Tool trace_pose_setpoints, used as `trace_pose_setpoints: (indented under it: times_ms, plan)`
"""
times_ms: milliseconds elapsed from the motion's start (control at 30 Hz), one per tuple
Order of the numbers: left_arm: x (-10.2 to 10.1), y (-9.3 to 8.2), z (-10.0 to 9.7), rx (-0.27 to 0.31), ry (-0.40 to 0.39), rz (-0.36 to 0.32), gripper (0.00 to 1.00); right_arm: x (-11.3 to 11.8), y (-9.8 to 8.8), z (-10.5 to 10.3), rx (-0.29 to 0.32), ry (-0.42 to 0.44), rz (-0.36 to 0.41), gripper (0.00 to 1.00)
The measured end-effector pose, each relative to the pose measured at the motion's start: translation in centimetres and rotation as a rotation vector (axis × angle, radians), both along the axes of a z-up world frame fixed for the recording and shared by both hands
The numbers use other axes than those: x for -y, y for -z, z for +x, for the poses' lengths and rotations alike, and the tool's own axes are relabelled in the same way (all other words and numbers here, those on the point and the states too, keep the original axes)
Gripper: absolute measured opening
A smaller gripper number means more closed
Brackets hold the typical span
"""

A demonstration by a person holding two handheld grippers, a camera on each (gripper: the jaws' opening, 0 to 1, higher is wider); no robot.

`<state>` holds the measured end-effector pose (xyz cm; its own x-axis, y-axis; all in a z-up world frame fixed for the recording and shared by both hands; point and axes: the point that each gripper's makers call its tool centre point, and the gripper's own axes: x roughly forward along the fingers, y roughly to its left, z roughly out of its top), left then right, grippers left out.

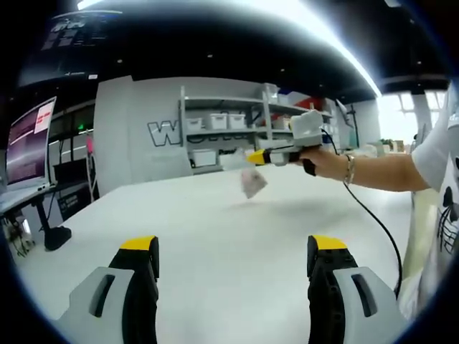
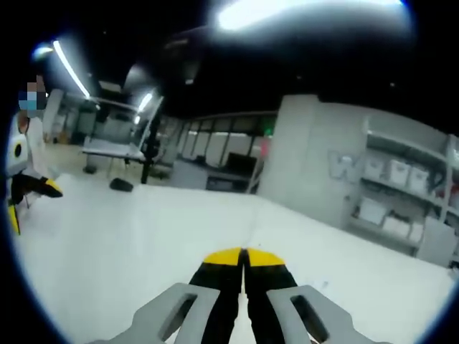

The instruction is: Open the resealable bag by pulling the two sides of the seal apart until the entire bag opening is separated and visibly accessible.

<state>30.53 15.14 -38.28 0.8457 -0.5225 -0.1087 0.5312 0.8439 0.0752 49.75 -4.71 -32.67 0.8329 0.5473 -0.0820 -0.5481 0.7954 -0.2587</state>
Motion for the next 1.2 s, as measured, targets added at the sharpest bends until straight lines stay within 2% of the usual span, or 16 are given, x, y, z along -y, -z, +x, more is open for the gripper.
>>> trace_pose_setpoints:
  times_ms: [467, 1200]
  plan:
    - [1.9, -0.2, -0.6, 0.002, 0.008, 0.006, 0.84, 1.3, -0.5, -1.8, 0.015, -0.015, 0.018, 0.00]
    - [1.8, -0.4, -0.7, 0.008, 0.019, 0.009, 0.84, 1.1, -0.9, -4.3, 0.032, -0.037, 0.024, 0.00]
